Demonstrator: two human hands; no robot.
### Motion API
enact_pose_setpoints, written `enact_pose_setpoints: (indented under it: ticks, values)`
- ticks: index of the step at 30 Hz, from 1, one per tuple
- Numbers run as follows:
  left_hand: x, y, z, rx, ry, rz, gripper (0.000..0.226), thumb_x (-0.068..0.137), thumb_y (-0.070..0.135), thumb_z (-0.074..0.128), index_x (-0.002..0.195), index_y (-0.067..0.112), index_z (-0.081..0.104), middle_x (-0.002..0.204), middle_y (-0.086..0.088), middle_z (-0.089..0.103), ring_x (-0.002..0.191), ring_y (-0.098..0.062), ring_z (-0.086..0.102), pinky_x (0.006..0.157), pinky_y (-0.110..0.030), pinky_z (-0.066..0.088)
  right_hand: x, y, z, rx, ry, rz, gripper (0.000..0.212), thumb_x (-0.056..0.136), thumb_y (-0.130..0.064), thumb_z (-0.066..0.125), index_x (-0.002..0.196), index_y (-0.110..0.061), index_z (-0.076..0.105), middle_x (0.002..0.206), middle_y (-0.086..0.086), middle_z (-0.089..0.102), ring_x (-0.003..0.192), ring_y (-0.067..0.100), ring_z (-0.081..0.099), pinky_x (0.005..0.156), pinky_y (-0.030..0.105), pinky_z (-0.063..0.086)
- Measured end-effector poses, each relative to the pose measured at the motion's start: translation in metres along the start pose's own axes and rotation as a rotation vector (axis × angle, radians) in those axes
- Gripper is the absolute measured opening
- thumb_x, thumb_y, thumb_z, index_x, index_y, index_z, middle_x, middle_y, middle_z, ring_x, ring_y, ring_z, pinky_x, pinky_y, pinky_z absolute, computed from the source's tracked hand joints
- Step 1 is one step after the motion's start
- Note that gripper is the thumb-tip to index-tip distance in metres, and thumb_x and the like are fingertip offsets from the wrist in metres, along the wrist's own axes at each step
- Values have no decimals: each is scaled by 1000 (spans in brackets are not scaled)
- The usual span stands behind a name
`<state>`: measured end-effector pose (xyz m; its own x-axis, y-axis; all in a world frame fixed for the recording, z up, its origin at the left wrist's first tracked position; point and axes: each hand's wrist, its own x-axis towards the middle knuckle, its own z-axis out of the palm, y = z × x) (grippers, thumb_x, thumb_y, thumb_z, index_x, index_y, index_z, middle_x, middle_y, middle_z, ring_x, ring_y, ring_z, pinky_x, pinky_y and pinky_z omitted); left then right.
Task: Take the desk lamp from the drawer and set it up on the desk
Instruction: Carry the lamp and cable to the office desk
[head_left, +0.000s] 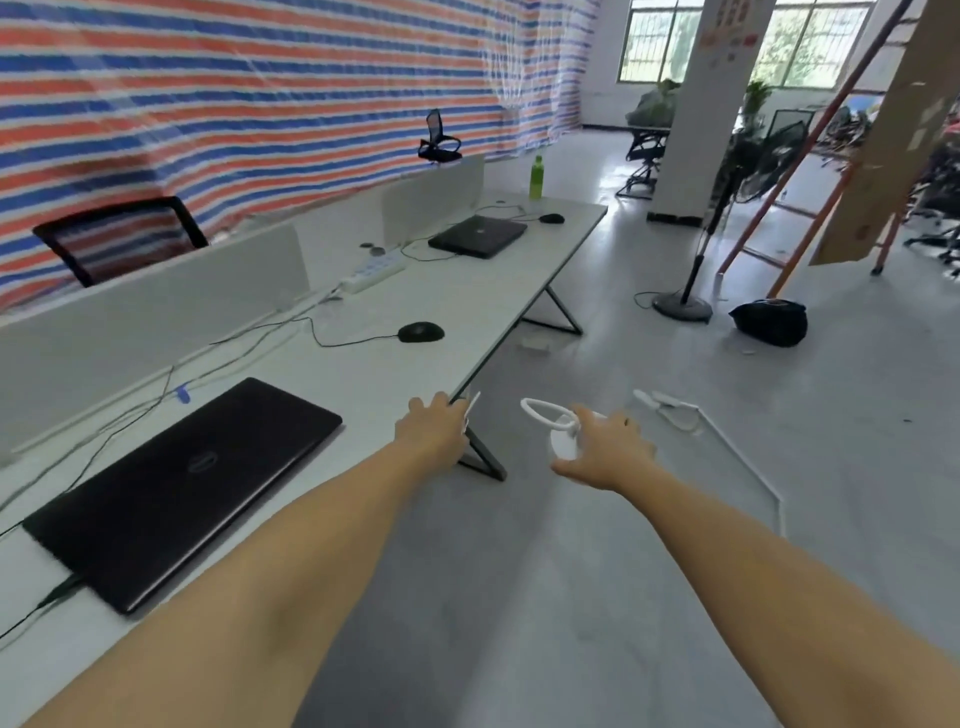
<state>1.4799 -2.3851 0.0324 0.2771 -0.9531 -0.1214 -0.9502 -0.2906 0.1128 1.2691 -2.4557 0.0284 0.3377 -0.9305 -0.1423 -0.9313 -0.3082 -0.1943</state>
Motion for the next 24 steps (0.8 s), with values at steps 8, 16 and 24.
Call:
enact_pose_setpoints:
  ticks: [8,16,24]
  values:
    - [205,49,9,-70,-13,-79,33,98,25,37,129,14,40,131,-12,40,117,-37,37,86,-42,40,222,64,-23,-49,-46,-87,77,65,-63,58,130,-31,33,123,17,47,116,36,40,82,47,46]
    - [364,63,-2,-120,-16,-201,32,97,23,37,127,12,41,128,-12,42,115,-36,39,84,-41,41,419,69,-63,-105,-137,-220,79,68,-60,58,136,-30,30,129,19,44,119,38,37,89,50,46]
    - [518,-5,-1,-173,-10,-389,33,100,23,28,130,12,38,131,-13,40,115,-39,38,93,-46,40,593,8,-51,-189,-159,-355,86,73,-63,57,143,-29,22,138,22,35,128,41,33,92,52,44]
